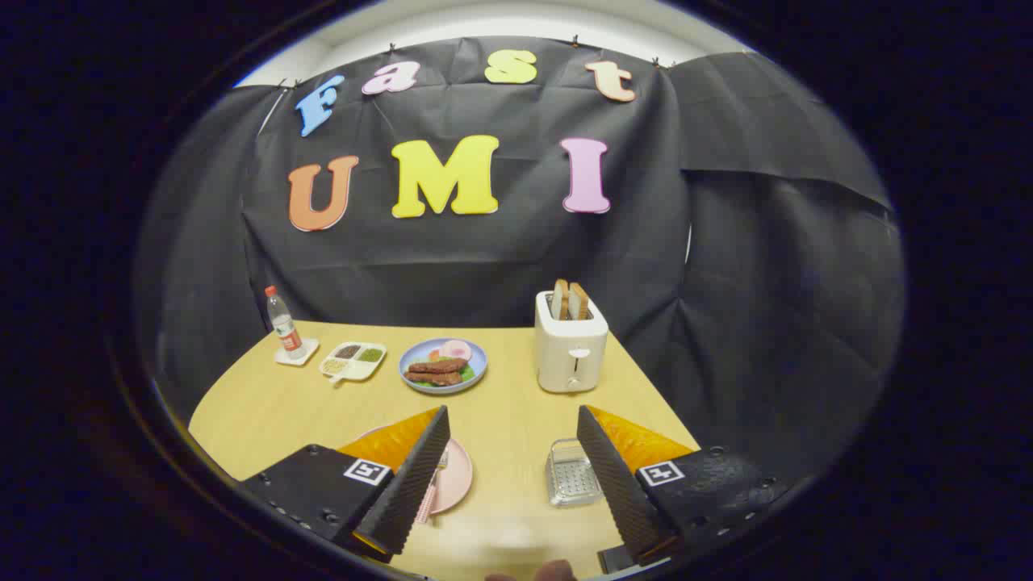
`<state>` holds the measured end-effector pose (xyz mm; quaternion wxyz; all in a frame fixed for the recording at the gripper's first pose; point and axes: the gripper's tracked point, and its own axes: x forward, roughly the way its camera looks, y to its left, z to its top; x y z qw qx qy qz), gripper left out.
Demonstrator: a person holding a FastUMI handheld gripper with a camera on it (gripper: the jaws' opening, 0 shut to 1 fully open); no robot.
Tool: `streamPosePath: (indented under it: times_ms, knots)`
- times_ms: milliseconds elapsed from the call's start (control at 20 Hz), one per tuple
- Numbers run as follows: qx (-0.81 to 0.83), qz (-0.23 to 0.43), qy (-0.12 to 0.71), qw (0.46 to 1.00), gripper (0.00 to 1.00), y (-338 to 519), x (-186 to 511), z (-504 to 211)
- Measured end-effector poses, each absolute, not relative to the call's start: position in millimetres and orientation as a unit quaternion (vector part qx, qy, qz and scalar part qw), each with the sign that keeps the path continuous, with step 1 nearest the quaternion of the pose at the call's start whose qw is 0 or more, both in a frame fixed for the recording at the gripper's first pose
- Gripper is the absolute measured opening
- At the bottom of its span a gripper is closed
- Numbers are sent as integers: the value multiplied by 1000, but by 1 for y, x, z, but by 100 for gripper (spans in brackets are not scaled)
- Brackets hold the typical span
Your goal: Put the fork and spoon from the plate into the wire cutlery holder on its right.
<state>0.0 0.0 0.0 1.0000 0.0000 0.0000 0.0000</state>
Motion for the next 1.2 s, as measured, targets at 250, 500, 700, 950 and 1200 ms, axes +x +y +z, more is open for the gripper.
streamPosePath:
  times_ms: [250, 500, 700, 950, 1200]
  knots:
    - [1, -22, 14, 1000, 96, -2, -4, 3]
    - [-13, -43, 42, 998, 96, 17, -10, -4]
    - [-22, -26, 70, 997, 96, 45, -6, -25]
    - [-45, 9, 109, 993, 96, 74, 9, -49]
    - [-57, 34, 188, 980, 96, 103, 26, -101]
